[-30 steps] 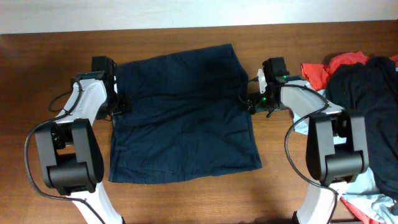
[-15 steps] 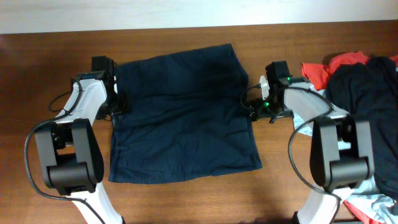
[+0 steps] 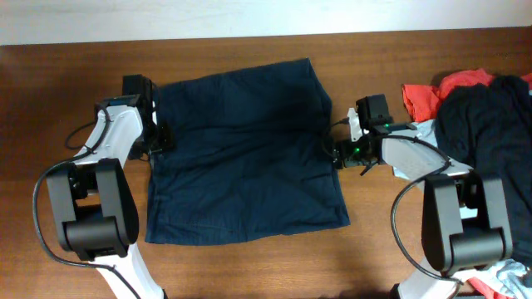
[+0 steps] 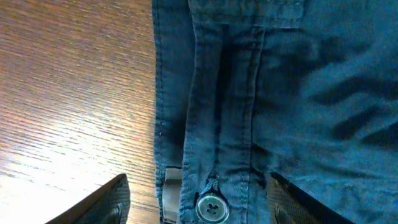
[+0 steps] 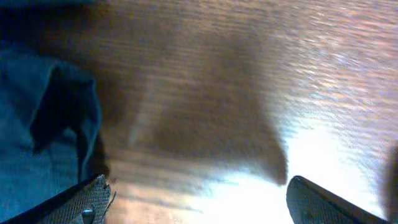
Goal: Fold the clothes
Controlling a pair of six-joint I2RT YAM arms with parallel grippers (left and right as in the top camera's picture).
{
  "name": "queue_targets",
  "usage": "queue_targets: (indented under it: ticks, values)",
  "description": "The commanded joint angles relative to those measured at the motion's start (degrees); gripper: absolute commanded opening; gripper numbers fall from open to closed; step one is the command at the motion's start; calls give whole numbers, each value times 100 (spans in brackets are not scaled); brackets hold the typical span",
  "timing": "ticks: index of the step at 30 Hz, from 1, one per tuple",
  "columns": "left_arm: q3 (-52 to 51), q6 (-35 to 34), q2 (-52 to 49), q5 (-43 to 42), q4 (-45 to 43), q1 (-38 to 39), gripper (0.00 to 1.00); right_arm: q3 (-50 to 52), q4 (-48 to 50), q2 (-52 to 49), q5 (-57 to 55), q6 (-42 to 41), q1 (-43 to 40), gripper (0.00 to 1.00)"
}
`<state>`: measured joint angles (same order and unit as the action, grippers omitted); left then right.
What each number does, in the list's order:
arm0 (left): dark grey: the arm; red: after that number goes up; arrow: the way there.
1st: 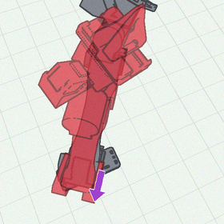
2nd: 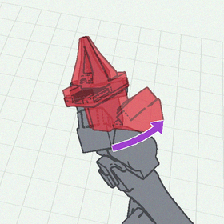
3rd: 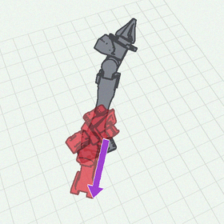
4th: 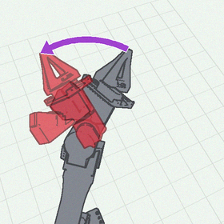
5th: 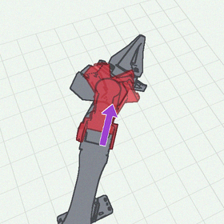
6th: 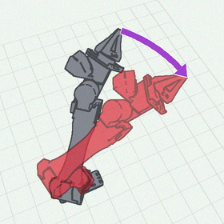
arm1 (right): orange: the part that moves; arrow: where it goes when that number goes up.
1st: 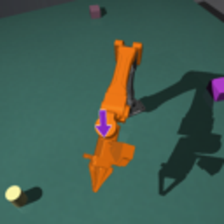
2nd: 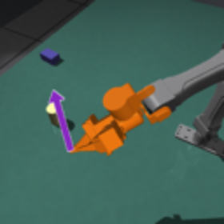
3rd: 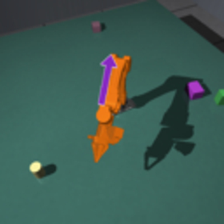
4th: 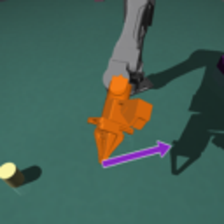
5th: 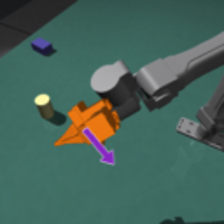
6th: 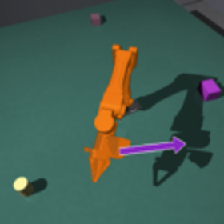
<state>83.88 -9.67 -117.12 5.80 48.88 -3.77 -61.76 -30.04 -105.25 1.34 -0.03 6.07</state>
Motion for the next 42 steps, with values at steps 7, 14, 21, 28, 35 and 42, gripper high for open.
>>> queue_targets:
  ticks: [7,14,21,28,35,42]
  values:
    - [-52,11,-7,-48,9,-13,70,37,-96,710,-225,-90,223,96]
    - [-52,11,-7,-48,44,-13,70,151,142,446,-229,-96,415,96]
    - [-52,11,-7,-46,76,-13,70,201,269,254,-348,-118,415,96]
    - [-52,11,-7,-46,90,-13,70,262,442,-7,-358,-181,415,97]
    - [-52,11,-7,-46,90,-13,70,262,503,-282,-719,-271,396,98]
    - [-52,13,-7,-46,90,-13,70,262,522,-382,-1134,-354,393,100]
